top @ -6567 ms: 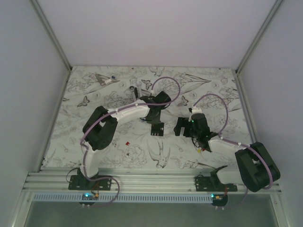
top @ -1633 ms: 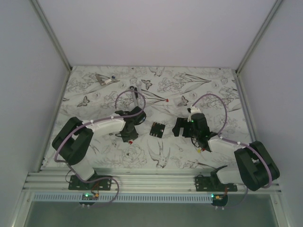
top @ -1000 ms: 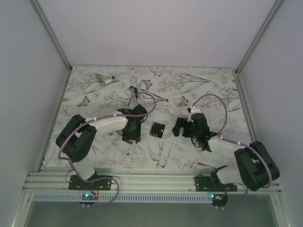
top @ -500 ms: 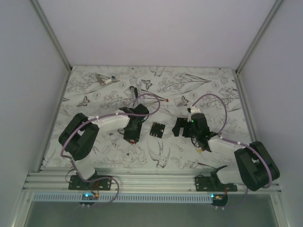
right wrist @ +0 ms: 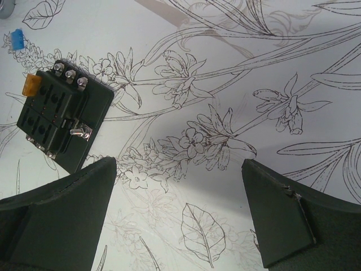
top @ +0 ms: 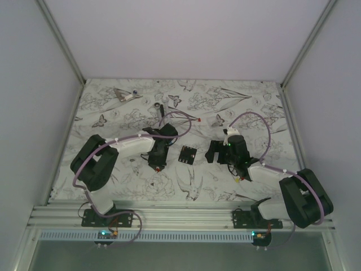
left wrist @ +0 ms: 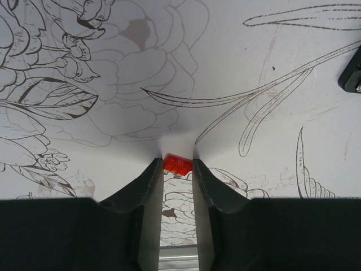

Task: Snap on the fuse box
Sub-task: Pick up the fuse from the center of the board.

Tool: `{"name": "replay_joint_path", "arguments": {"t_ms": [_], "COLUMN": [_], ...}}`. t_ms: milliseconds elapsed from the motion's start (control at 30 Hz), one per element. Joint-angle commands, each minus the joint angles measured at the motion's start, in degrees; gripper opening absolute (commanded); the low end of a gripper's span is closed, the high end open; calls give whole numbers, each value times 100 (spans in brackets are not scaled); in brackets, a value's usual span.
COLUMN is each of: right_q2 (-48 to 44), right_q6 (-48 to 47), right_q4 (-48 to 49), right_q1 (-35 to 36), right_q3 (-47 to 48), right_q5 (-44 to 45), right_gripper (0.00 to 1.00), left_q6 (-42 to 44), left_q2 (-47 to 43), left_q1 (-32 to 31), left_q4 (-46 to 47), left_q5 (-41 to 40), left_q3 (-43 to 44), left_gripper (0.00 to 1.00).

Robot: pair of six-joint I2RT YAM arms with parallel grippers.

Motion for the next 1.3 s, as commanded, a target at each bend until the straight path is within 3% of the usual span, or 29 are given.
{"name": "replay_joint_path", "arguments": {"t_ms": [0, 300, 433, 700, 933, 1100, 1267], "right_q2": [-141, -496, -606, -480, -55, 295, 610], "right_q6": [1, -99, -94, -133, 162, 464, 594], "right_q4": [111, -46, 150, 1151, 2384, 3305, 3806], "right_q1": [-29, -29, -25, 571, 1160, 1301, 1306], "right_q3": [134, 198, 133, 62, -55, -229, -233], "right_q5": [-26, -177, -447, -960, -1094, -1206, -1259], "right_gripper": [100, 100, 100, 98, 94, 85, 62], "left_q6": [-48, -32, -461, -2013, -2552, -2599, -2705], "left_q2": [-64, -457, -464, -405, -534, -493, -508], "left_q1": [-6, 2, 75, 95, 95, 95, 79], "left_q4": [95, 436, 574, 1042, 1160, 1170, 1252], "left_q5": [56, 139, 312, 703, 421, 476, 579], "left_q3": [-122, 139, 273, 485, 615, 760, 777], "left_gripper": [17, 13, 10, 9, 8, 8, 8]}}
